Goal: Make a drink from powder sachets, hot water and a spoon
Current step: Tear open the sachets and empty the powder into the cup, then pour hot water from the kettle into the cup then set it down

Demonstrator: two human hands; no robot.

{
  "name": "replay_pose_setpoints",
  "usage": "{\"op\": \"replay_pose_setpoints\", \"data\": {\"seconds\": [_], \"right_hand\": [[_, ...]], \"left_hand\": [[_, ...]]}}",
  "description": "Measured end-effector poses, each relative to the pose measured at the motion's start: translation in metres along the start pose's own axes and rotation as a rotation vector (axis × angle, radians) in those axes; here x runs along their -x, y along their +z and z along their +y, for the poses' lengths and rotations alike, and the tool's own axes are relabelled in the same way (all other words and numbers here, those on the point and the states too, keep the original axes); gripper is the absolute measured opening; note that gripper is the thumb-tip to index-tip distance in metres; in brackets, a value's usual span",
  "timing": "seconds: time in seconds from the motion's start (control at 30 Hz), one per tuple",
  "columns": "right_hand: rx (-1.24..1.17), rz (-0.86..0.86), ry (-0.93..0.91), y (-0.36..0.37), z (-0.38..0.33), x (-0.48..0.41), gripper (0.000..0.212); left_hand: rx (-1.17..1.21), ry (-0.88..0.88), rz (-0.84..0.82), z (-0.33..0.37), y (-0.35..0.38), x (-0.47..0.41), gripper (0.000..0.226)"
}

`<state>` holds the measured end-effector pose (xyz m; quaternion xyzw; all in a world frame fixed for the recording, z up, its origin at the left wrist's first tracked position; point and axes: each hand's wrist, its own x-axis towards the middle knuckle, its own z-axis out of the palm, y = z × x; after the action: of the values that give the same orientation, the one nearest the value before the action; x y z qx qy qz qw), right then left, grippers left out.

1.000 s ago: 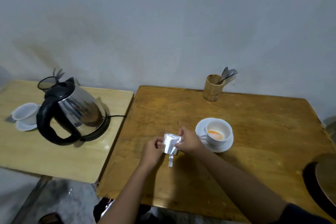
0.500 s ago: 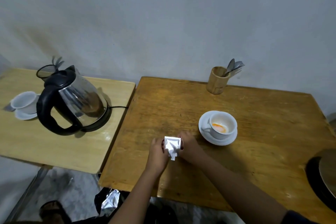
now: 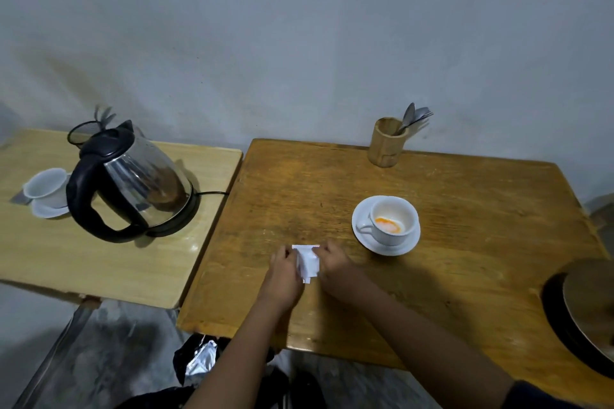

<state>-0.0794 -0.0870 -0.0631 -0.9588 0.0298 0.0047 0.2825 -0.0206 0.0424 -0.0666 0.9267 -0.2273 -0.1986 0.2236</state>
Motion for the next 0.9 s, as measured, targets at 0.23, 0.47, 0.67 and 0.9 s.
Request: {"op": "replay_pose_setpoints", "data": {"seconds": [0.23,0.47,0.67,0.9], "right_hand": [[-0.256,0.302,0.153,-0.081,-0.004,0.029,0.028],[-0.200,0.860,0.296,-0.236,0.055,0.092,0.013],[-0.109,1.241,0.567,-0.330,0.116,0.202,0.016],[-0.322,1.522,0.952,-0.320,0.176,0.314,0.023]], "left_hand": [[-0.069,-0.070,0.024,0.032,-0.019,-0.010,0.038],[0.193,0.080,0.121,0.109,-0.010,-0.034,0.029],[0.445,-0.074,0.102,0.135,0.019,-0.055,0.034],[0.671,-0.227,0.202,0.158,0.042,-0.054,0.035]]}}
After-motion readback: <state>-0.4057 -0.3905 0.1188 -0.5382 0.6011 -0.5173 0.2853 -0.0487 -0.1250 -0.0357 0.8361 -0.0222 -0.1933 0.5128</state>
